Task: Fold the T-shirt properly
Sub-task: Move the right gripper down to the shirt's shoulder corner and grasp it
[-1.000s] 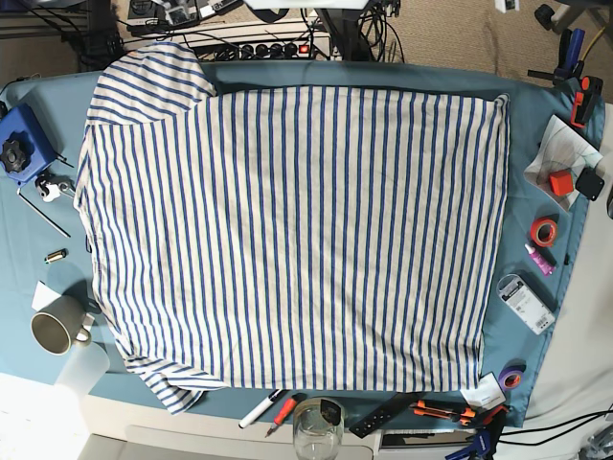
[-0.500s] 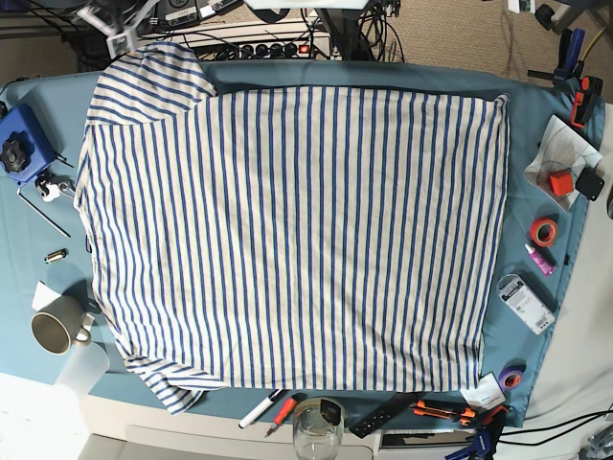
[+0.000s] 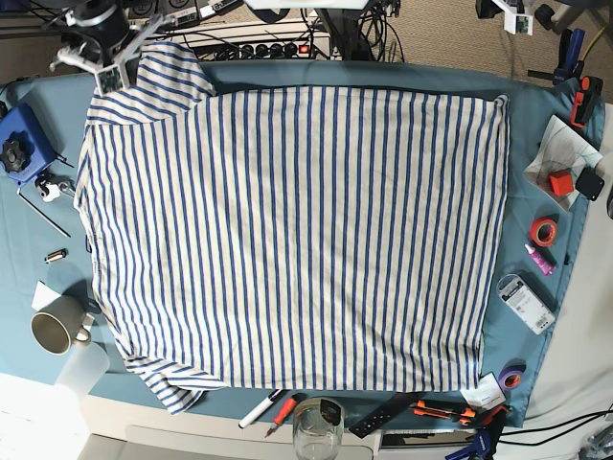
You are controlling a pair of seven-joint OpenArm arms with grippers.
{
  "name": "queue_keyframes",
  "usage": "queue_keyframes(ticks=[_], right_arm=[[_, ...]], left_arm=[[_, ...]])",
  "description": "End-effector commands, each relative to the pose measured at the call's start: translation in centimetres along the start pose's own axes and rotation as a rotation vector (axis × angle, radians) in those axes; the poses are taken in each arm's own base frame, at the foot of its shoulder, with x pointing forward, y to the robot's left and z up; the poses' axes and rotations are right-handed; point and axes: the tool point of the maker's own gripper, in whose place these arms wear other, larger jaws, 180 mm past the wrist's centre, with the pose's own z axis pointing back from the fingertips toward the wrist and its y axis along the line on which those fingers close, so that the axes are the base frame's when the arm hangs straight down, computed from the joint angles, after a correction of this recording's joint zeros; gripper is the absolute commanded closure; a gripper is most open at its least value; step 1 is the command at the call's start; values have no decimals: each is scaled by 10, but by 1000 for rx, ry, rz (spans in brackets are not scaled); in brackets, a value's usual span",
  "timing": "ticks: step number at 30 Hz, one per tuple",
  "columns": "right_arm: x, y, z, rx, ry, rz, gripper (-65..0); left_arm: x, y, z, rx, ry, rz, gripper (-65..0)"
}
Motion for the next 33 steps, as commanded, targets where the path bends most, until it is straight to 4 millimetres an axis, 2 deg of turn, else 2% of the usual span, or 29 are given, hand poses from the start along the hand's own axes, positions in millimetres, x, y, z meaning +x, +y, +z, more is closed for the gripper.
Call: queue_keyframes(ticks=[1,2,3,7,8,11,13,20,27,30,33], right_arm=[[7,-6,2,-25,-19,26,0],[8,-10,1,-42,-18,41,-2],[11,-13,0,-56,-23,52,-35],[11,-15,0,-69,-23,63,-281],[11,-15,0,-71,-24,62,-306],[8,-22,0,-108,-3,34,-307],[4,-34,-2,-167,23,-17,-307],[0,-52,-25,-228,27,-88,-307],[-41,-51,-51,-189,133,-176,-307],[-47,-54,-51,-192,156,-172,-307],[-47,-71,-46,-229,146,-205,-307]], left_arm=[[3,0,6,-3,-12,-7,0],[4,-1,7,-4,-15,-10,0],[6,-2,8,-6,-20,-13,0],[10,-3,10,-8,-30,-19,0],[11,-4,10,-9,-33,-21,0],[14,-5,10,-11,-39,-24,0],[15,-5,11,-11,-43,-25,0],[23,-8,12,-16,-62,-35,0],[23,-8,12,-16,-63,-35,0],[23,-8,12,-16,-63,-35,0],[23,-8,12,-16,-63,-35,0]])
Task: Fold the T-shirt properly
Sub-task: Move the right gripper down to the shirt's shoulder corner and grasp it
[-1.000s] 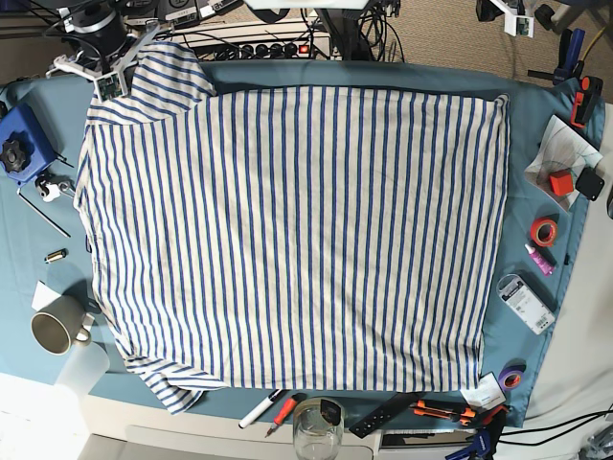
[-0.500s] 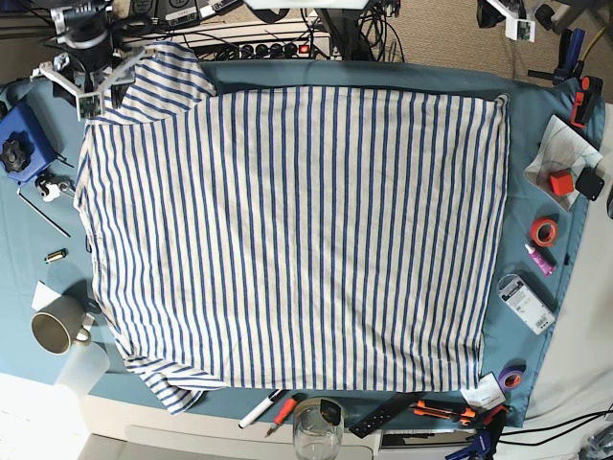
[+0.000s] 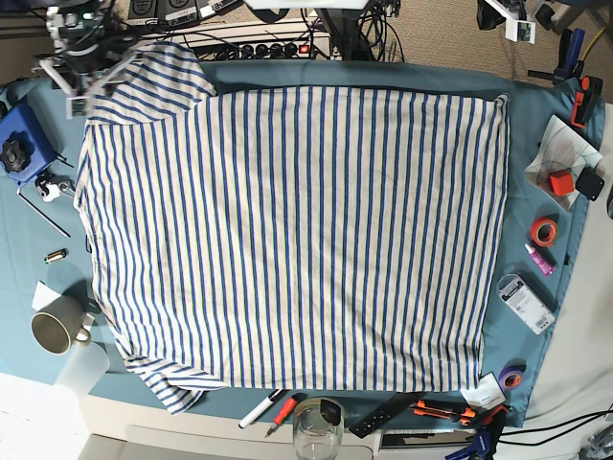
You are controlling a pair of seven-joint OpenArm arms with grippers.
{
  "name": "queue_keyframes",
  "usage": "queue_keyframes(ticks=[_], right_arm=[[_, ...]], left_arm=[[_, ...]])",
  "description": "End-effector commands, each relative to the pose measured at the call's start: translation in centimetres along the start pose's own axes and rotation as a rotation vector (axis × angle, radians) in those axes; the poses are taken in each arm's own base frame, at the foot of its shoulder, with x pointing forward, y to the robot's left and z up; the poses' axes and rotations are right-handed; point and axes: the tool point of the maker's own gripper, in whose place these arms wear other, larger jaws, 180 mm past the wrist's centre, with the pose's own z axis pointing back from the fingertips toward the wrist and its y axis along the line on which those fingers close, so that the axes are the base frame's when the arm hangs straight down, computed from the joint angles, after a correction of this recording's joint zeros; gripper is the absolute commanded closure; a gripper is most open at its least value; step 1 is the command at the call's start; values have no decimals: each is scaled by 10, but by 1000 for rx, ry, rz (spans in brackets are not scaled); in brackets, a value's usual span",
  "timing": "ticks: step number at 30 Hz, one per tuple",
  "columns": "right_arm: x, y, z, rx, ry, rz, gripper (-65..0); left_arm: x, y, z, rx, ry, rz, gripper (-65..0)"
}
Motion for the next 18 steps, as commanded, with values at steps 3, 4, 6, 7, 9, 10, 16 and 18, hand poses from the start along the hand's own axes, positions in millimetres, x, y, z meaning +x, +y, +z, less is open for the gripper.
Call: queue_keyframes(ticks=[3,4,6,7,9,10,16,18], right_arm=[[13,-24,7,-9,-42,-48,-307],[15,-30,9,-2,-50,-82,-307],[19,-39,14,30,-70,-136,-307],[22,-40,16,63,-77,-141,-307],[26,-36,21,144,-84,-145,-307],[26,-33,21,176,-79,-160,-307],[-6,-36,-5,217,9,-279,-307],[-19,-32,-14,252,46,-303,-307]], left_arm=[[2,0,5,-4,-10,-4,0],[2,0,5,-4,-11,-5,0],[3,0,5,-4,-18,-5,0],[3,0,5,-4,-18,-5,0],[4,0,5,-4,-20,-5,0],[5,0,5,-5,-23,-5,0],[4,0,5,-5,-22,-5,0],[4,0,5,-5,-22,-5,0]])
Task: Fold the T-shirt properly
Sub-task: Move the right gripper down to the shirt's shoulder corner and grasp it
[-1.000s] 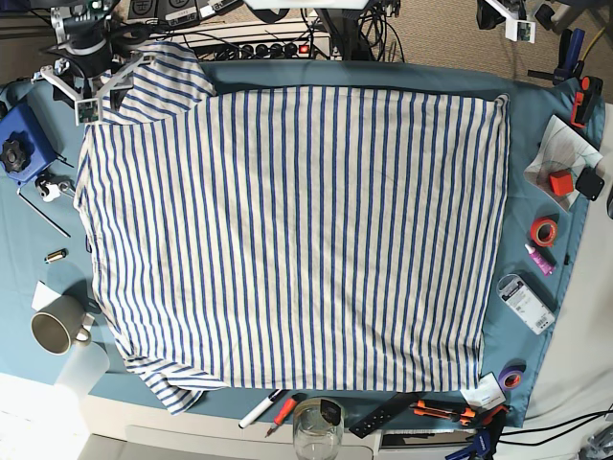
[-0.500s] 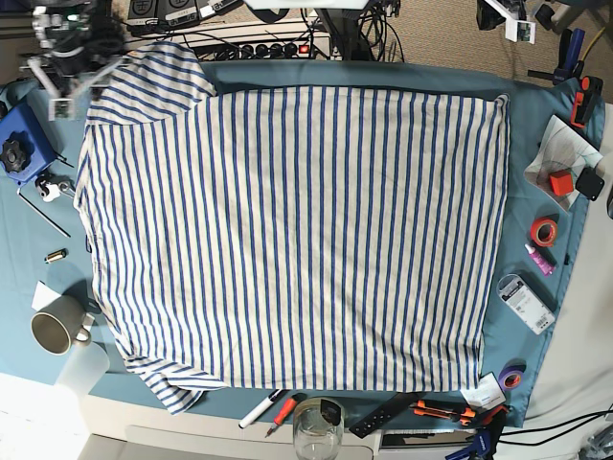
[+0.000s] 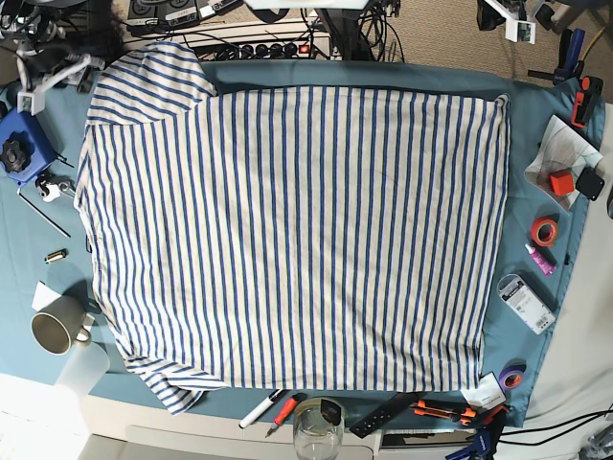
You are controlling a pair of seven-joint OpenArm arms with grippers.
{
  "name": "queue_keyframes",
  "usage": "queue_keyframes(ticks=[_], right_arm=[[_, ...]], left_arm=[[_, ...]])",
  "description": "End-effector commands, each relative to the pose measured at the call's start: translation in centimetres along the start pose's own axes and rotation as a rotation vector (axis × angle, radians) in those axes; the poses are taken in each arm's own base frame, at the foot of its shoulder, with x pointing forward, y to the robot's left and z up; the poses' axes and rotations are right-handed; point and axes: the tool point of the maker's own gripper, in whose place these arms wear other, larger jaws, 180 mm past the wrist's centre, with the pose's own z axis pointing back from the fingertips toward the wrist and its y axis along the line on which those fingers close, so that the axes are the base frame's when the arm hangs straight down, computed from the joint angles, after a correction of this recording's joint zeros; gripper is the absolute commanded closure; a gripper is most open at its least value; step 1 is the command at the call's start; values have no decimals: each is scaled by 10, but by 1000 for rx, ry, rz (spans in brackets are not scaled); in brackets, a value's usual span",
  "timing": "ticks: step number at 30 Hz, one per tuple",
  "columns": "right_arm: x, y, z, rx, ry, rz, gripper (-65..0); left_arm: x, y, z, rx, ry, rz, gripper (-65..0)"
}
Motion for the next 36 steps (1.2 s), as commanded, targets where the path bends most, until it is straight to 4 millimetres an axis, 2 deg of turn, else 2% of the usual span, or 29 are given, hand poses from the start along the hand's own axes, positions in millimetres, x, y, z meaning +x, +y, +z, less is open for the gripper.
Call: queue_keyframes(ticks=[1,5,10,16,27,32,36], right_arm=[[8,1,0,30,-25,-4,-307],[0,12,-8,133,-14,-41,-307],[-1,18,-7,170,-9,-16,-307],[-3,40,-2,293,5,-19,-307],[-2,44,-1,314,4,-32,-307],[-11,60,7,416,44,-38,-306],[-15,47,15,383,42,-54,-306]], left_arm=[[4,0,5,-4,-17,-5,0],[4,0,5,-4,-17,-5,0],[4,0,5,-4,-17,-5,0],[4,0,5,-4,-17,-5,0],[4,0,5,-4,-18,-5,0],[4,0,5,-4,-18,-5,0],[4,0,5,-4,-18,-5,0]])
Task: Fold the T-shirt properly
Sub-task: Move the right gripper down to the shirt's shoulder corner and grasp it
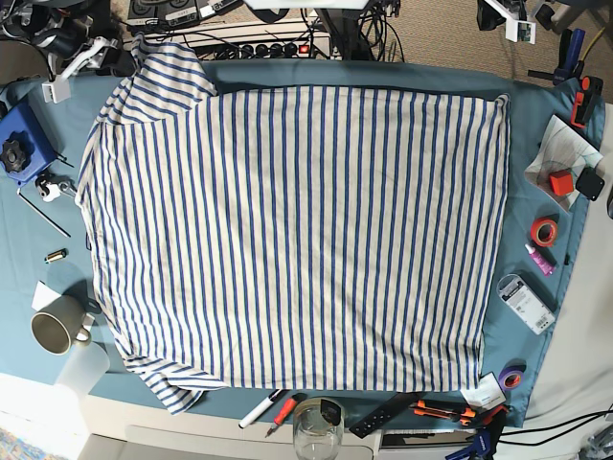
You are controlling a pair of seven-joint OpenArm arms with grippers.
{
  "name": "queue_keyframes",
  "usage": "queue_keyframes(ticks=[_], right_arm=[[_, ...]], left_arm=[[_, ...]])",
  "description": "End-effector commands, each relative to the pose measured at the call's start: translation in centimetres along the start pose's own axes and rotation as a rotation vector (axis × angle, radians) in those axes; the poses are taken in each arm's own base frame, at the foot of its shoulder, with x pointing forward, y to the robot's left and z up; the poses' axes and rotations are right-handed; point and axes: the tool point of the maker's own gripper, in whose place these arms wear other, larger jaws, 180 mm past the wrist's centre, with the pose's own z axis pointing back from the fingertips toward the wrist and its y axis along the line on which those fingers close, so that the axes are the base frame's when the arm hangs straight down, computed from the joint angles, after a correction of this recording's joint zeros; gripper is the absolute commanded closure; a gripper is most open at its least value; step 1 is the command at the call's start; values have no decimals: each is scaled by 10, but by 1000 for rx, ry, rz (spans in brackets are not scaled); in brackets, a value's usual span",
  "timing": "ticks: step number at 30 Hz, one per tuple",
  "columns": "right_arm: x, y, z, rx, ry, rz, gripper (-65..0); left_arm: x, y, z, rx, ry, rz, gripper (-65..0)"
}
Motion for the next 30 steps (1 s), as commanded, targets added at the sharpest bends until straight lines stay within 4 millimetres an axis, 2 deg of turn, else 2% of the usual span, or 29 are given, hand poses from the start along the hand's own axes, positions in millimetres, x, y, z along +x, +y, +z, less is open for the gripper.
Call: queue_keyframes(ticks=[1,5,9,19,22,30], right_arm=[[10,-6,13,-21,-39,13,-306],[26,-22,42,-63,-128,-20,-306],[27,-20,49,-41,-137,-20,-306],[29,-13,36,-21,-169,-38,-306],[30,-12,27,-30,-158,-17,-306],[16,5,-3,6,-82,28,-306]], left_arm=[[4,0,5,-4,-17,-5,0],[8,0,5,-4,-42,-5,0],[11,0,4,-4,-54,-6,0],[11,0,4,-4,-54,-6,0],[11,0,4,-4,-55,-6,0],[12,0,4,-5,-57,-6,0]])
